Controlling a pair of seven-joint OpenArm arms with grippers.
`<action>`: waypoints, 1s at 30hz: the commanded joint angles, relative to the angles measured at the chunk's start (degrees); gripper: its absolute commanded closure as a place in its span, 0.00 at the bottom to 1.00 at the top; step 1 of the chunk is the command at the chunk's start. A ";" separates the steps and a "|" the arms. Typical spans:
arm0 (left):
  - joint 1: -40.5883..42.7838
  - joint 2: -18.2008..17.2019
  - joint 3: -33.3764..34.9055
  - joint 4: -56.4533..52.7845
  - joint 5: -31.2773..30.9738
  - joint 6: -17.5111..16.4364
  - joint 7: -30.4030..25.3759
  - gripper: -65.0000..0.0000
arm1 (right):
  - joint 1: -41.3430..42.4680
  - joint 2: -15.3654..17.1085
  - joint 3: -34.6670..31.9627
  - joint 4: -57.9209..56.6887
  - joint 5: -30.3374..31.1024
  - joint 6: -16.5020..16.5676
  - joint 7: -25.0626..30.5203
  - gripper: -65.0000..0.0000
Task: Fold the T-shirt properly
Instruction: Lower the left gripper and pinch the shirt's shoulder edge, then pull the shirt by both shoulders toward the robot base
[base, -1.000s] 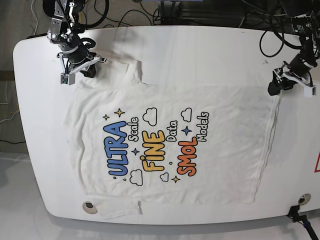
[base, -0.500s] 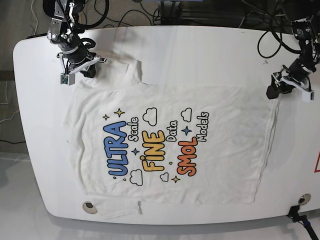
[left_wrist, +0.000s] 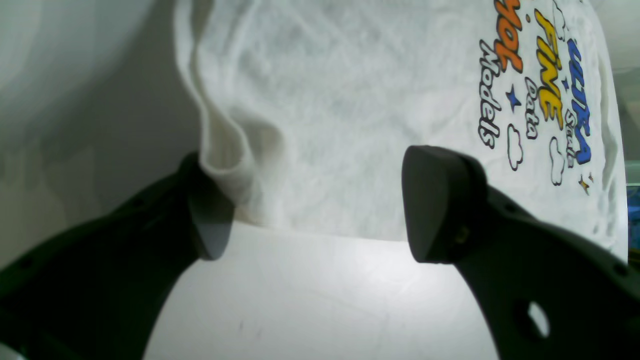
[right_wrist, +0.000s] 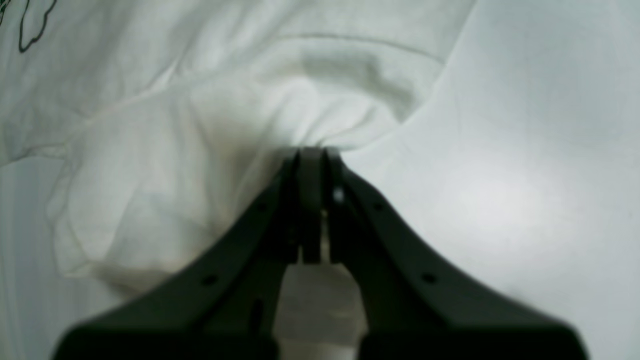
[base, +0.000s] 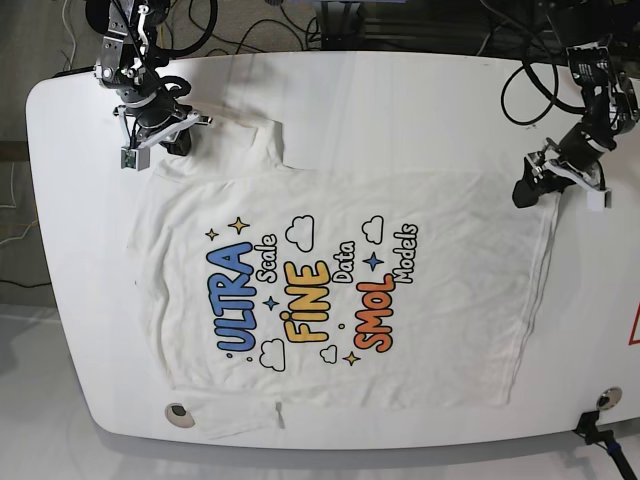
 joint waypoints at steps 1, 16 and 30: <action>-0.50 -0.60 0.01 0.25 1.27 0.77 1.24 0.25 | 0.04 0.61 0.25 0.51 -0.13 -0.19 0.07 0.97; -2.43 -0.42 0.01 0.25 1.27 0.77 1.24 0.90 | 0.04 0.70 0.33 0.51 -0.13 -0.19 0.07 0.98; -2.43 -0.42 -0.26 0.34 1.10 0.77 1.15 1.00 | 0.04 0.70 0.33 0.51 -0.13 -0.19 0.07 1.00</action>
